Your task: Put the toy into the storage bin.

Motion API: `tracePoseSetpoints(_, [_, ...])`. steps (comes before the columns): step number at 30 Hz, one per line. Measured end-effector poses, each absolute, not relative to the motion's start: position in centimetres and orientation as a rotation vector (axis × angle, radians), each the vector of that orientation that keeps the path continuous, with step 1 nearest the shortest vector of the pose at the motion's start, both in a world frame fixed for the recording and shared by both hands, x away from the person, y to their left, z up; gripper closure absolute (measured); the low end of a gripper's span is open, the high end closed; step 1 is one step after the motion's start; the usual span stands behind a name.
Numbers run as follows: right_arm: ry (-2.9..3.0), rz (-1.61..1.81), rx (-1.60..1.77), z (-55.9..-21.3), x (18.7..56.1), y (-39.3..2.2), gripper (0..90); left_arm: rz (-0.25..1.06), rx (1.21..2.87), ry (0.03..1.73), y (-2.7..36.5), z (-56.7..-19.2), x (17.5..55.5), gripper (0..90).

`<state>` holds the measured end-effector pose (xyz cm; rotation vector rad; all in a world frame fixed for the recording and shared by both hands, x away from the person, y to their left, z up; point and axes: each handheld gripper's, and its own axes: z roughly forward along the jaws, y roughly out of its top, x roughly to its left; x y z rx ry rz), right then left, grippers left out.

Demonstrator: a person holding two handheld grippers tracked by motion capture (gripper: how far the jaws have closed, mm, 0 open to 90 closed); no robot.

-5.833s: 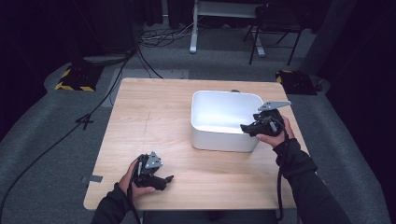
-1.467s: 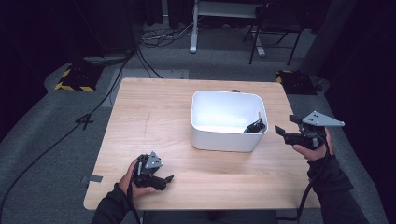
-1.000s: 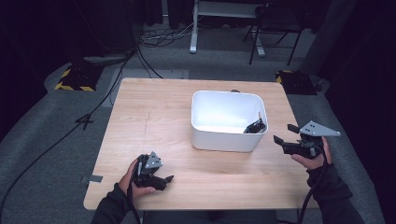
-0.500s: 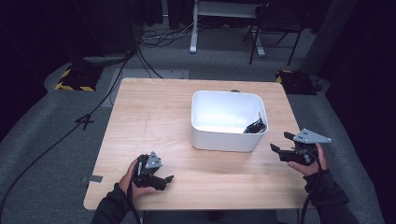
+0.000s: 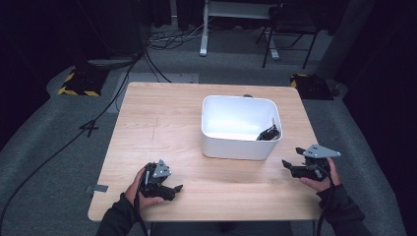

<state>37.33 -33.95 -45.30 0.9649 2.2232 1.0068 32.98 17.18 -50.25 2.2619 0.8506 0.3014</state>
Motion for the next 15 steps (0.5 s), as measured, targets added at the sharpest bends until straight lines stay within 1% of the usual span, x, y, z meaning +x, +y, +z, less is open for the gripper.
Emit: tracePoseSetpoints(15, [2.267,0.977,0.979,-47.4,35.6,-35.0,24.7,0.301,2.262,0.851,17.2,-50.2,33.0,14.8])
